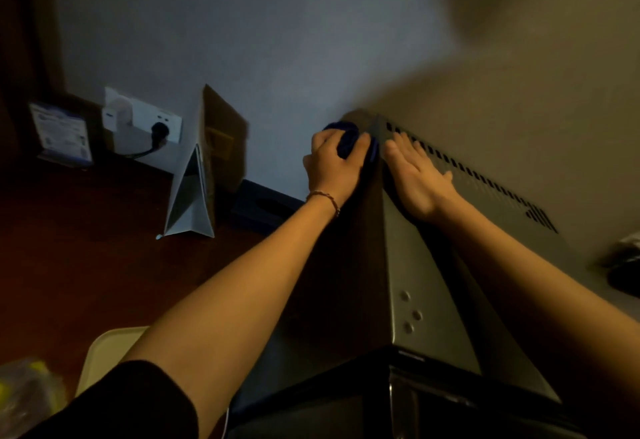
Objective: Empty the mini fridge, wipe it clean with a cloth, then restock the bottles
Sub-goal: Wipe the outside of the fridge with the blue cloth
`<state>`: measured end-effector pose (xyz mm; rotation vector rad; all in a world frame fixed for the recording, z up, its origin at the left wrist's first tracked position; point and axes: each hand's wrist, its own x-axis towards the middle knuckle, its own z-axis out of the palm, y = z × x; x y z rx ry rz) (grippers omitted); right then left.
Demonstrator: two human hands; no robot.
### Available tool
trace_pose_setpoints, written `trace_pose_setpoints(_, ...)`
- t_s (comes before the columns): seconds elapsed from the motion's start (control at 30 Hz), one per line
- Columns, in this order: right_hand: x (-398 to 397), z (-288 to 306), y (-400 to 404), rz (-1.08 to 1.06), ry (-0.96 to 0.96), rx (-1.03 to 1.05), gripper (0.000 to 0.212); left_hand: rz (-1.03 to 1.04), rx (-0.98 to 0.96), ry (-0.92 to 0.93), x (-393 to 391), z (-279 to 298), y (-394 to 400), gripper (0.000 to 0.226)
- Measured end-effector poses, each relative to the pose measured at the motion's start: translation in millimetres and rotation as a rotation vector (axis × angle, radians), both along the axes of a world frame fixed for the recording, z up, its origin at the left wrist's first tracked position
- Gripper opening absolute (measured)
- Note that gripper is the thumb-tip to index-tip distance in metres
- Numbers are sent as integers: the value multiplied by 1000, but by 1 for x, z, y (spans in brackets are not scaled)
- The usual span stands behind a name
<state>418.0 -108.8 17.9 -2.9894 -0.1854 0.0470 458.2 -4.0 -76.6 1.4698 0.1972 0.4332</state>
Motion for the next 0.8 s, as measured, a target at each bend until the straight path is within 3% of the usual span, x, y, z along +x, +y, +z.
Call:
trace_pose_setpoints(0.2, -2, 1, 2, -14, -20, 92, 58, 112, 20, -246, -27, 22, -2, 49)
trace_pose_setpoints(0.37, -3, 2, 1, -29, -14, 120, 61, 53, 18, -326, -77, 9, -2, 48)
trace_pose_setpoints(0.6, -4, 3, 5, -19, 9, 79, 60, 6, -31, -335, -72, 6, 2, 42)
trace_pose_setpoints(0.8, -7, 3, 7, -10, 6, 49, 60, 10, -14, -213, -32, 2, 2, 31)
